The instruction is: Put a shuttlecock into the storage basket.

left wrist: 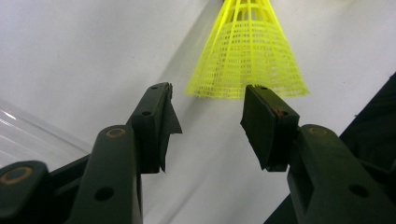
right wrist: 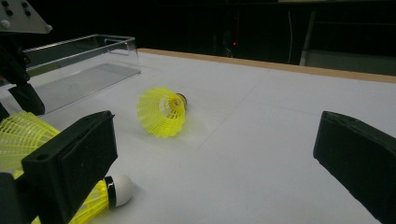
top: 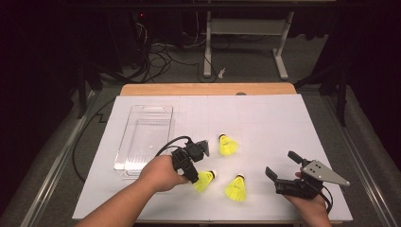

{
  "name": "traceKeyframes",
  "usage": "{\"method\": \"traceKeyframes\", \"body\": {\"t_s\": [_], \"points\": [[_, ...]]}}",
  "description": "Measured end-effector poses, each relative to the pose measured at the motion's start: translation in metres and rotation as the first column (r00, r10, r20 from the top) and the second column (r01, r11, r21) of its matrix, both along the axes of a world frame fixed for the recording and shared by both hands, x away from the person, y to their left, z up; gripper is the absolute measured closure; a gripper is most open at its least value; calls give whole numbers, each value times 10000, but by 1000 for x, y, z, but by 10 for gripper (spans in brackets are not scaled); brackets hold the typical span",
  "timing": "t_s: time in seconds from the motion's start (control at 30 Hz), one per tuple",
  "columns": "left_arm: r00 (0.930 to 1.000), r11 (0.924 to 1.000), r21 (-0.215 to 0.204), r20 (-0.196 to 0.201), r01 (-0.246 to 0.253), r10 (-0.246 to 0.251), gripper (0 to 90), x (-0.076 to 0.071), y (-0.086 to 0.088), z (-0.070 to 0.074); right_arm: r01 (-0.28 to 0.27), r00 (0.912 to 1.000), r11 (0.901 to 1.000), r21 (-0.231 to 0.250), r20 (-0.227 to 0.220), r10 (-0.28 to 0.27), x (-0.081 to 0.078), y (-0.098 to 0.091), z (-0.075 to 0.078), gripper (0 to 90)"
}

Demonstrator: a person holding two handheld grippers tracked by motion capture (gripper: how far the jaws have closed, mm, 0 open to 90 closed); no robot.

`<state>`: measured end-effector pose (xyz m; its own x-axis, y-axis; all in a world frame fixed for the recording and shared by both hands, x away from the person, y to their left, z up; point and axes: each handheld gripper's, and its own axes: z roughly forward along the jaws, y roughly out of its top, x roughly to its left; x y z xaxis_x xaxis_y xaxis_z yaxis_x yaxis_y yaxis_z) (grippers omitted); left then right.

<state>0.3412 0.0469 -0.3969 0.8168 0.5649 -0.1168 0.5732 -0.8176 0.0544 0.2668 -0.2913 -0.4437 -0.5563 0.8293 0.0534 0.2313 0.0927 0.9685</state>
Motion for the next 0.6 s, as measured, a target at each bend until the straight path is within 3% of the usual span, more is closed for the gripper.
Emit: {"method": "traceKeyframes", "body": {"t_s": [0.6], "points": [[9993, 9996, -157, 301, 237, -232, 628, 1, -7, -9, 3, 10000, 10000, 38, -40, -3, 0, 0, -1, 3]]}}
